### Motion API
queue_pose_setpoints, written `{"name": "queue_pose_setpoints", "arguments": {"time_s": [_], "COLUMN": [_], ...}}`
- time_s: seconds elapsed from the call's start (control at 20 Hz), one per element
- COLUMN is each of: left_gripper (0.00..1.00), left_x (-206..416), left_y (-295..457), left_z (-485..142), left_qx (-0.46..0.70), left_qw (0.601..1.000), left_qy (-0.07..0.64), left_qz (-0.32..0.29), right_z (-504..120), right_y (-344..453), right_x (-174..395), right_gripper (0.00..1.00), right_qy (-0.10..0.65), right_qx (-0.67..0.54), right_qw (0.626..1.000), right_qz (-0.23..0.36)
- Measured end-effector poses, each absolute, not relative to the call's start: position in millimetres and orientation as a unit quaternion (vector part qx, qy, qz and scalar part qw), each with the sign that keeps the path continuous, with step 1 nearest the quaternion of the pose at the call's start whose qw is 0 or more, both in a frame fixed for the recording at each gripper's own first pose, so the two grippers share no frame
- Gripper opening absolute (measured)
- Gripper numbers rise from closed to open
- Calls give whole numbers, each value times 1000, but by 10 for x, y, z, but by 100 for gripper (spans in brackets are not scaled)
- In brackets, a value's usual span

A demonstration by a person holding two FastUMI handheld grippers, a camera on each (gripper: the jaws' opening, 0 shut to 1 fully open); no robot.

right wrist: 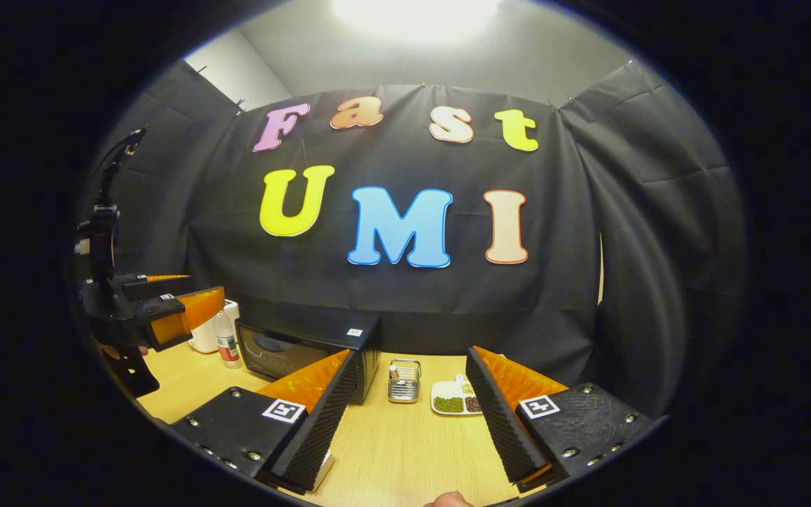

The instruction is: Open the electric oven with the left hand, put the food in, and close the electric oven.

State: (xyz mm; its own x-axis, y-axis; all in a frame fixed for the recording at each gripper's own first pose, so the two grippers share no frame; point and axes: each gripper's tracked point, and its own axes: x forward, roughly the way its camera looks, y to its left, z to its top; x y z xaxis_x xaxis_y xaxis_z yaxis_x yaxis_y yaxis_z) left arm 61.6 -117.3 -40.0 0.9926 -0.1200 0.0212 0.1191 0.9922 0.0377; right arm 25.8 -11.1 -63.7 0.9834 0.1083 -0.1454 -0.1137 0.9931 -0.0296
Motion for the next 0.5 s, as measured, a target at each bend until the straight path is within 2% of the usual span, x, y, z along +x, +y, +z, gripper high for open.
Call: {"name": "queue_pose_setpoints", "arguments": {"time_s": [0.15, 0.5], "left_gripper": [100, 100], "left_x": [245, -337], "left_y": [-1151, -1011], "left_z": [-153, -38], "left_qx": [24, 17], "left_qw": [998, 998], "left_qy": [-33, -39], "left_qz": [-45, -35], "right_z": [-533, -57], "right_y": [-148, -214], "right_x": [55, -221], "right_gripper": [95, 95], "right_qy": [67, 5], "right_qx": [-9, -5], "right_qw": [995, 998], "right_qz": [76, 56]}}
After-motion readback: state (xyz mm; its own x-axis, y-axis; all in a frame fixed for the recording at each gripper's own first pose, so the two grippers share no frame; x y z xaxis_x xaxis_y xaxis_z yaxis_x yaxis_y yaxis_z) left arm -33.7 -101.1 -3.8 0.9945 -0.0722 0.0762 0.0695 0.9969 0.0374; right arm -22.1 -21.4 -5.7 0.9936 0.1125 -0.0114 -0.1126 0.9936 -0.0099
